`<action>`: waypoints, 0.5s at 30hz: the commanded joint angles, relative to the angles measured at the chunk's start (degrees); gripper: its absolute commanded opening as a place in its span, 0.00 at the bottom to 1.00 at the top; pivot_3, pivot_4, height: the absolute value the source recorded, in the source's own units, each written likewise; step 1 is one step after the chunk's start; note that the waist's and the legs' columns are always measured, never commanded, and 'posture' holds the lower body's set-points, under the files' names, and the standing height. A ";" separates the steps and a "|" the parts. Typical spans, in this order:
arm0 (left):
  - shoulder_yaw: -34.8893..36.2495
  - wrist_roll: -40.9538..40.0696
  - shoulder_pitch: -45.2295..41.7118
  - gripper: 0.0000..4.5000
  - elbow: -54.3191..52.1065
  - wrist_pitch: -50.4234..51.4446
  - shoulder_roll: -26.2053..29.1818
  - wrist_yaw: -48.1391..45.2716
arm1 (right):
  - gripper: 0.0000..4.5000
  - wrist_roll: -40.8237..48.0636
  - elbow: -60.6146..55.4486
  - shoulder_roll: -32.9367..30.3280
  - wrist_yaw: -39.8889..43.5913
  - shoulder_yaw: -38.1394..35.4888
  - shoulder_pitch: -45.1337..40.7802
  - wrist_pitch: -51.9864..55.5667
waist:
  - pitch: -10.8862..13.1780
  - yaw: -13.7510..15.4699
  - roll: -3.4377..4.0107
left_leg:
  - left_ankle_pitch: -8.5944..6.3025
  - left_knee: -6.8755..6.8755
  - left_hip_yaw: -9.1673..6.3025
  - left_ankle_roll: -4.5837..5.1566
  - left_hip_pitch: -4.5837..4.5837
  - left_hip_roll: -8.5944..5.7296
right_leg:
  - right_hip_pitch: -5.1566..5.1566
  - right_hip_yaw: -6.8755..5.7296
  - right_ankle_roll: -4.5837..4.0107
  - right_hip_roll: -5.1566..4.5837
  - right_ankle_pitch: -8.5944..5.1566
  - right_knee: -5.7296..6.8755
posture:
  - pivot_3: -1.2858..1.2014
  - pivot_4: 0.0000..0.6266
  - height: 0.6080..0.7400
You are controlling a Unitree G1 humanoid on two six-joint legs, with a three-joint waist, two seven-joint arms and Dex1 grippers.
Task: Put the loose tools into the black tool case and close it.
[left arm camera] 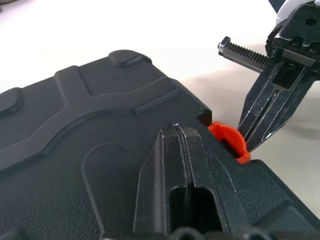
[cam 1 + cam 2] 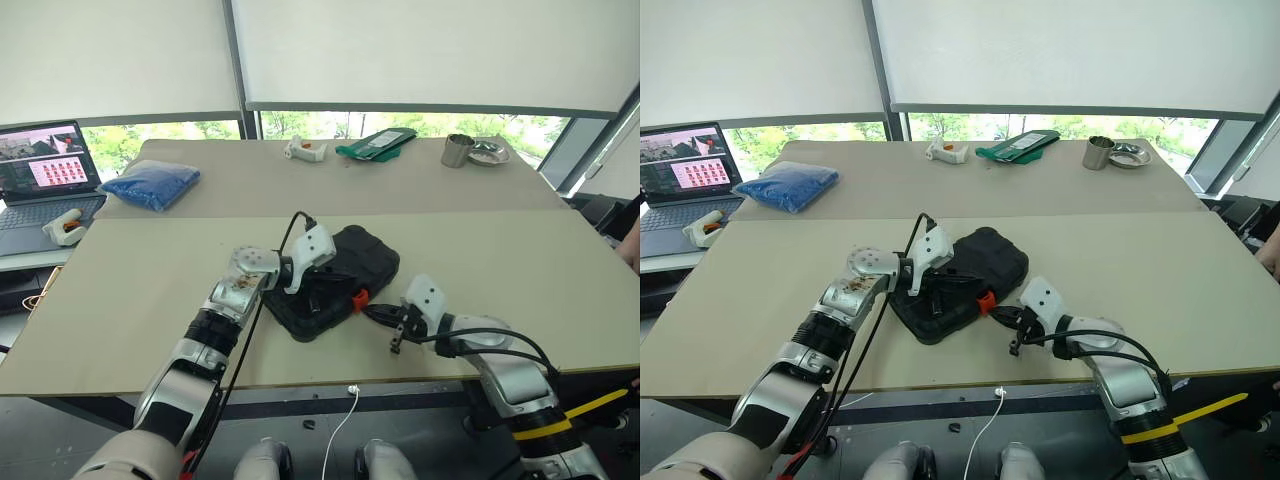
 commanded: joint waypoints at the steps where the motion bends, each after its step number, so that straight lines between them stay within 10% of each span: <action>1: -4.34 2.97 4.32 0.00 3.76 3.91 -0.25 -0.51 | 0.01 0.86 -0.37 1.65 -1.36 -1.03 -3.82 -0.81 | -0.01 -0.08 0.00 | 0.00 0.00 0.00 0.00 0.01 0.00 | 0.00 0.00 0.00 0.00 0.00 0.00 | 0.52 0.24 1.00; 15: -5.96 4.18 5.45 0.00 2.35 16.45 0.88 2.93 | 0.01 -0.20 9.26 6.77 -0.41 1.02 -9.40 -1.21 | -0.63 -0.17 -0.35 | -0.03 -0.86 0.01 -0.06 0.69 -0.02 | 0.14 -0.03 -0.03 -0.10 -0.01 -0.57 | 0.52 0.24 1.00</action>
